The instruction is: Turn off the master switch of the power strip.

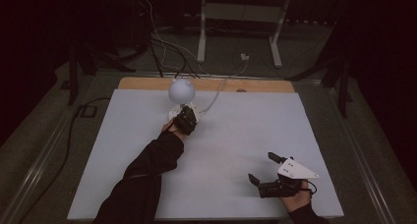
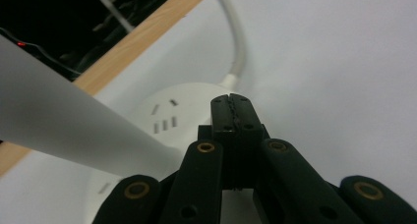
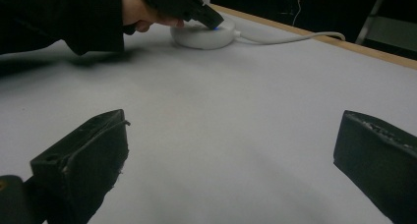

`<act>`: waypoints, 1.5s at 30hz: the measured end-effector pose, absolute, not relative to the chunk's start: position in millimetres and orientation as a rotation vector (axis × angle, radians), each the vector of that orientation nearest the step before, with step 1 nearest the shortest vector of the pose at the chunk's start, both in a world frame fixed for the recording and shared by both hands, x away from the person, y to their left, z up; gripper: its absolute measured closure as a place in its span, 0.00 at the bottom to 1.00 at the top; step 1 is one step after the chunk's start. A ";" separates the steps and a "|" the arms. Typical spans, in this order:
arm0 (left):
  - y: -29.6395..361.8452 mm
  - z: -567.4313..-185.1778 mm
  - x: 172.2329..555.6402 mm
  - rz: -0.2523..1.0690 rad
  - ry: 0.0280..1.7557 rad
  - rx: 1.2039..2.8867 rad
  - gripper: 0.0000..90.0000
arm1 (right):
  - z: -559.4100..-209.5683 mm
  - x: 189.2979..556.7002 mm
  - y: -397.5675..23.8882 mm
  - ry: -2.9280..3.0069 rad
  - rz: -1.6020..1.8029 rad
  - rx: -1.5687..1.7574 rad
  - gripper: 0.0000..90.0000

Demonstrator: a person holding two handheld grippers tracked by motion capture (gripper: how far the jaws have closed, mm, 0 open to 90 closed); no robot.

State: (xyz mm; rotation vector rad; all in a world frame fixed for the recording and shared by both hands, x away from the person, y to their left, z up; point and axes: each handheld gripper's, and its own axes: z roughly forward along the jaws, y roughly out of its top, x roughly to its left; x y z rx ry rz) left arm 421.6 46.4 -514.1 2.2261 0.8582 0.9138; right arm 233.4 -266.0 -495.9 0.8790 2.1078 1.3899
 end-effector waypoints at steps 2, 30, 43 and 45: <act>46.7 -513.9 420.5 0.908 0.861 2.220 1.00 | -495.9 233.6 -266.9 2.104 1.391 0.881 0.00; 57.9 -505.2 426.4 0.858 0.884 2.147 1.00 | -496.1 234.1 -267.5 2.106 1.393 0.881 0.00; 51.8 -513.1 427.6 0.868 0.864 2.223 1.00 | -495.8 233.4 -267.4 2.106 1.390 0.877 0.00; 52.1 -513.0 427.8 0.861 0.856 2.227 1.00 | -495.7 233.2 -267.1 2.106 1.390 0.878 0.00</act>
